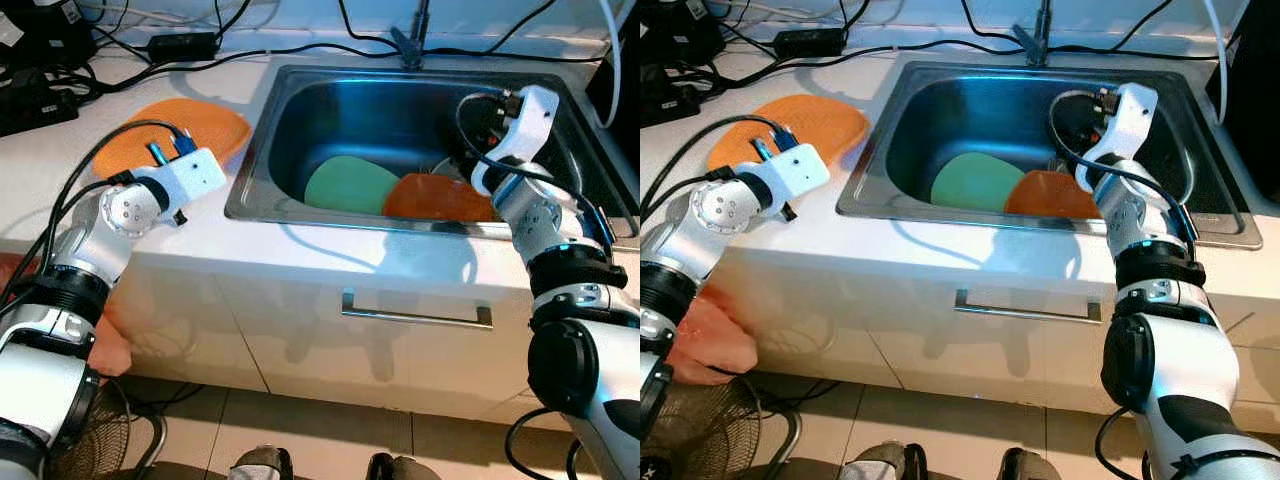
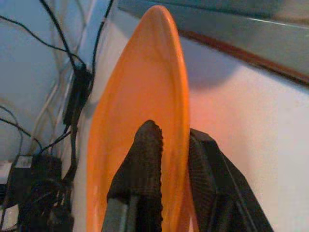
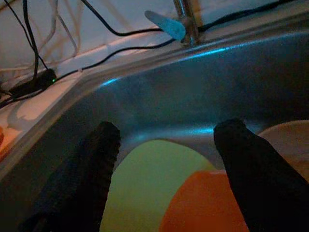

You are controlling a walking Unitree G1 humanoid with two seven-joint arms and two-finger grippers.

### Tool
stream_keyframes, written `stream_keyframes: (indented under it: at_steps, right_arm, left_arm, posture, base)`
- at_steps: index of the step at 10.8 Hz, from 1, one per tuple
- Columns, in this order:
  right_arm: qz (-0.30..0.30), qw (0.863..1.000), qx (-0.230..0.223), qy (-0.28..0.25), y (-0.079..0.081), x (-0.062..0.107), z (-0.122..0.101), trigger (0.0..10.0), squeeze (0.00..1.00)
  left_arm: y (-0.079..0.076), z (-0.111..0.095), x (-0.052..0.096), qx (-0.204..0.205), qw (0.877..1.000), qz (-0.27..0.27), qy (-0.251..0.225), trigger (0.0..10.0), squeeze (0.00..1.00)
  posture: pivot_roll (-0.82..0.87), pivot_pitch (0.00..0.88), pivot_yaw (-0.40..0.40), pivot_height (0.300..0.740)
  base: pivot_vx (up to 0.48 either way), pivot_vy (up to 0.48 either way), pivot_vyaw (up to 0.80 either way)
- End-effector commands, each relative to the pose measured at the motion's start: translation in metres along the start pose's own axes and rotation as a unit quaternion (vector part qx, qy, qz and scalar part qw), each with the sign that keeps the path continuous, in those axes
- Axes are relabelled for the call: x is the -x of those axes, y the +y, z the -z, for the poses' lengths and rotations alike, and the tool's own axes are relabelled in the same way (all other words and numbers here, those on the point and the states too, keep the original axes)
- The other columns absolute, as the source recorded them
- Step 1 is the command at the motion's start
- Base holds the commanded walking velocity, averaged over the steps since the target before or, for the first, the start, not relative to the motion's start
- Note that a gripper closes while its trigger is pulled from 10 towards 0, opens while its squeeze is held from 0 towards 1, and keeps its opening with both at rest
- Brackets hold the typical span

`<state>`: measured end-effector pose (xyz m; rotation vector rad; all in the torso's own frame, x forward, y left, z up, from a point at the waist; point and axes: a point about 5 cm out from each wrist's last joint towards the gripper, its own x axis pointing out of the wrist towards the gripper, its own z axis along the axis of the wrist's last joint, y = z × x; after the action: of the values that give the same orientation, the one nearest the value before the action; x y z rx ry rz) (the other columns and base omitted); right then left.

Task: Kitchen organization

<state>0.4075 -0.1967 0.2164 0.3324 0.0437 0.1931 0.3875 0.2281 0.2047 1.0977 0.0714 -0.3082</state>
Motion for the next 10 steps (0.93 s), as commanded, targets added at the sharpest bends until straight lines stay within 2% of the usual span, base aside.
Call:
stream_keyframes:
  at_steps: [1, 3, 4, 7, 8, 9, 10]
  right_arm:
    - [0.0, 1.0, -0.003, -0.005, -0.001, 0.001, -0.002, 10.0, 0.0]
    - [0.005, 1.0, -0.004, -0.004, -0.003, 0.002, -0.003, 10.0, 0.0]
    - [0.006, 1.0, 0.003, -0.002, -0.003, 0.002, -0.003, 10.0, 0.0]
    - [0.0, 1.0, 0.0, 0.005, 0.001, -0.001, -0.001, 10.0, 0.0]
    - [-0.002, 1.0, 0.001, 0.004, 0.003, -0.002, -0.003, 10.0, 0.0]
    - [-0.006, 1.0, -0.001, 0.002, 0.004, -0.002, -0.004, 10.0, 0.0]
    - [-0.009, 1.0, -0.005, 0.0, 0.005, -0.002, -0.005, 10.0, 0.0]
  left_arm:
    - [0.0, 0.004, 0.0, 0.009, 1.0, -0.009, 0.009, 0.0, 0.0]
    - [0.009, 0.0, 0.0, -0.003, 0.999, -0.054, -0.003, 0.0, 0.0]
    - [0.013, -0.006, 0.0, 0.023, 0.994, -0.101, -0.023, 0.0, 0.0]
    - [0.008, -0.019, 0.004, -0.002, 0.986, -0.15, -0.065, 0.0, 0.0]
    - [0.01, -0.025, 0.006, -0.024, 0.981, -0.171, -0.086, 0.0, 0.0]
    - [0.007, -0.041, 0.009, -0.046, 0.972, -0.192, -0.131, 0.0, 0.0]
    - [0.006, -0.044, 0.009, -0.052, 0.969, -0.196, -0.14, 0.0, 0.0]
  posture:
    - [0.1, 0.093, 0.054, 0.74]
    - [0.1, 0.092, 0.055, 0.74]
    - [0.1, 0.092, 0.05, 0.74]
    - [0.11, 0.092, 0.037, 0.74]
    - [0.11, 0.092, 0.034, 0.74]
    - [0.11, 0.091, 0.034, 0.74]
    - [0.11, 0.091, 0.034, 0.74]
  base:
    - [0.0, 0.0, 0.0]
    - [0.0, 0.0, 0.0]
    - [0.0, 0.0, 0.0]
    - [0.0, 0.0, 0.0]
    - [0.0, 0.0, 0.0]
    - [0.0, 0.0, 0.0]
    - [0.0, 0.0, 0.0]
